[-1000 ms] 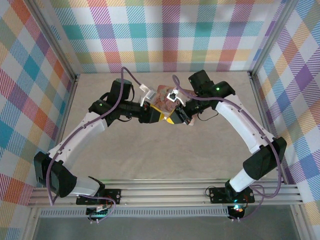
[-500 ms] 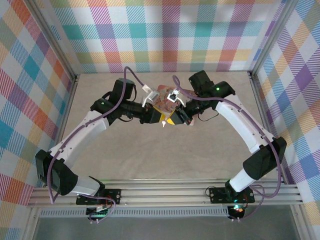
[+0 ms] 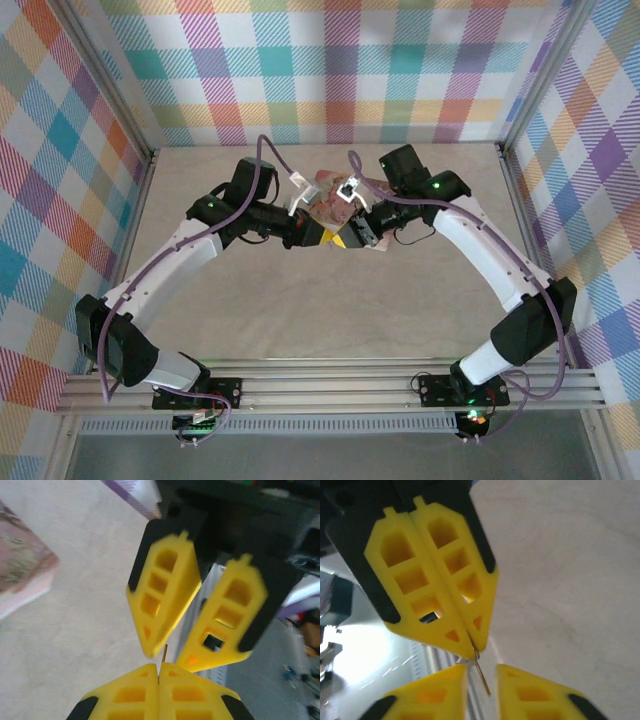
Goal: Unlock a padlock with a key
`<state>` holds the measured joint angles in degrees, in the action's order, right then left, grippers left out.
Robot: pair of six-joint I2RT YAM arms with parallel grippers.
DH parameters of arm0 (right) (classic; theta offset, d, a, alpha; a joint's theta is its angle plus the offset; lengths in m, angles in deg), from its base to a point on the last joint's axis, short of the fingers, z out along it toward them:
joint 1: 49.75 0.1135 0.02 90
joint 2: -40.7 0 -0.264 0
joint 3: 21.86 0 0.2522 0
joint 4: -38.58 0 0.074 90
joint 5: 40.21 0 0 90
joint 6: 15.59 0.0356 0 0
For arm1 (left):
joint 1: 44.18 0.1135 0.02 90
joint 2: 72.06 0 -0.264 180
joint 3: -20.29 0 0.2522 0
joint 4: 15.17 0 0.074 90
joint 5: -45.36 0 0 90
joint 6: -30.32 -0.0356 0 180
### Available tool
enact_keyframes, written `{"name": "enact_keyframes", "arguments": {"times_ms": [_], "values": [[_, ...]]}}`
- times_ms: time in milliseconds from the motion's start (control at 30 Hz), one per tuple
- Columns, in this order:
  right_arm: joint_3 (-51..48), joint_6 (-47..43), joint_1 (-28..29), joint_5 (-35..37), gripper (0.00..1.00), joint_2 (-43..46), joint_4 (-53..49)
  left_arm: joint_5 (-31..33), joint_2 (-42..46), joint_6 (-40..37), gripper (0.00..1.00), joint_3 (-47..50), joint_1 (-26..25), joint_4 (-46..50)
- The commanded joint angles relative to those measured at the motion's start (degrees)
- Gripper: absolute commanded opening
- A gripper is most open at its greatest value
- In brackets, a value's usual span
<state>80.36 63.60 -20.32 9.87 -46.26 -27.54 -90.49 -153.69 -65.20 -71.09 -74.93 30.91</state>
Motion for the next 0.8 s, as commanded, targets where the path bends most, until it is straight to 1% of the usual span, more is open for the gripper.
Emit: {"name": "enact_keyframes", "arguments": {"times_ms": [0,67,133,200,267,367,500,633,767], "values": [[-2.89,19.67,-3.39,3.66,0.29,4.25,13.1,10.94,5.13,2.18,0.0,4.78,-0.37,-7.63],[-4.2,26.28,-3.88,5.49,0.3,5.02,15.27,15.66,7.63,4.0,0.0,8.54,-0.66,-13.72],[-4.46,31.14,-3.85,5.77,0.29,4.75,16.13,21.58,9.45,5.21,0.0,11.65,-1.42,-19.44],[-3.82,37.88,-3.84,6.01,0.32,3.8,16.32,27.52,11.04,6.16,0.0,14.33,-2.94,-24.2],[-2.84,43.98,-3.52,6.03,0.34,2.43,16.45,32.32,11.91,6.96,0.0,16.16,-4.6,-28.0],[-0.49,50.49,-2.26,7.28,0.37,0.64,15.84,37.59,12.09,7.4,0.0,17.68,-7.1,-32.04],[1.25,58.02,-0.87,10.61,0.39,-0.39,15.97,41.72,10.78,6.81,0.0,17.1,-9.92,-33.52],[1.25,65.38,-0.79,12.11,0.44,-1.01,15.07,42.42,9.4,6.05,0.0,15.94,-11.4,-33.87],[1.63,69.73,-0.84,12.1,0.45,-1.61,14.61,42.87,8.6,5.15,0.0,15.15,-12.31,-34.26]]}}
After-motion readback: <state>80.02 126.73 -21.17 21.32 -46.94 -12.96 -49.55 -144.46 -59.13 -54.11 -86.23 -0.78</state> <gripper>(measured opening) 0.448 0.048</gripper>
